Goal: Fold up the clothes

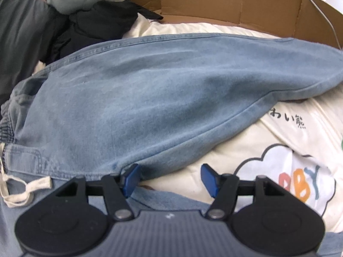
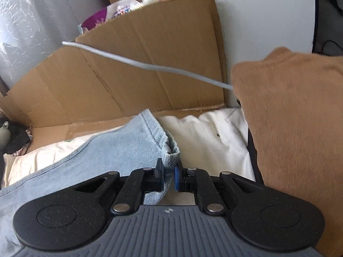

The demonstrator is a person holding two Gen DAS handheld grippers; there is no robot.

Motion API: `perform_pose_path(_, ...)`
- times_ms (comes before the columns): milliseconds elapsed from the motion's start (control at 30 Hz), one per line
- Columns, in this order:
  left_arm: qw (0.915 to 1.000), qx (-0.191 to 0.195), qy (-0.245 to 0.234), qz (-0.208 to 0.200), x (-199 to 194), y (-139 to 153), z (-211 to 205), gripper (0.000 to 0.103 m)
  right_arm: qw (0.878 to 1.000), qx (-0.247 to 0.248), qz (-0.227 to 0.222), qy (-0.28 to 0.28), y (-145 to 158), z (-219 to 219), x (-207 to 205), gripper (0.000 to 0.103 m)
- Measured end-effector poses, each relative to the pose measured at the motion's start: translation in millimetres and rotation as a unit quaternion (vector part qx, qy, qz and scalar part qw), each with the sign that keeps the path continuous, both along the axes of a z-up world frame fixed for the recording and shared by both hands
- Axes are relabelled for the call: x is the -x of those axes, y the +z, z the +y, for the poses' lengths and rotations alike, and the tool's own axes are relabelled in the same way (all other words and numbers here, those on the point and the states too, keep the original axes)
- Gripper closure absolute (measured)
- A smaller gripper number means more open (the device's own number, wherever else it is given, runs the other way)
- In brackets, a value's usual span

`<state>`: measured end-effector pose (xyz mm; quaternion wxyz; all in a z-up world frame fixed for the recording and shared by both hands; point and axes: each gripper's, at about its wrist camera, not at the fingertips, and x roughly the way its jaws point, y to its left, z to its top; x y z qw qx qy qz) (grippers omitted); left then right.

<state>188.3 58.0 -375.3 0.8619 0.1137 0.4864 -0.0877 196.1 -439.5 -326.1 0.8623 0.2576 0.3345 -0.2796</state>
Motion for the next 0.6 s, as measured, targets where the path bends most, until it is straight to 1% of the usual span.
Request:
perform_pose_path(200,0.9990,-0.039,-0.019,-0.008,-3,-9,-10,0.037,1.000,-0.002,0.006,-0.007,-5,1,4,0.096)
perform_pose_path(233,0.9986,-0.046,-0.022,-0.009,-4,-10,-12,0.035,1.000,-0.004,0.007,-0.007,-7,1,4,0.096)
perform_pose_path(333,0.9972,-0.066,-0.032,-0.014,-5,-14,-17,0.034,1.000,-0.006,0.008,-0.006,-9,0,6,0.096)
perform_pose_path(467,0.9944,-0.092,-0.047,-0.022,-7,-22,-23,0.028,1.000,-0.006,0.007,-0.003,-8,0,6,0.096)
perform_pose_path(500,0.9942,-0.093,-0.048,-0.025,-8,-24,-22,0.028,1.000,-0.005,0.007,-0.002,-8,0,6,0.096)
perform_pose_path(533,0.9942,-0.092,-0.048,-0.027,-9,-25,-21,0.033,1.000,-0.005,0.006,-0.002,-8,-1,6,0.096)
perform_pose_path(567,0.9955,-0.082,-0.039,-0.027,-11,-24,-17,0.054,1.000,-0.005,0.006,-0.001,-8,-1,6,0.096)
perform_pose_path(600,0.9964,-0.076,-0.028,-0.024,-13,-22,-14,0.060,1.000,-0.005,0.005,0.000,-8,-1,6,0.096)
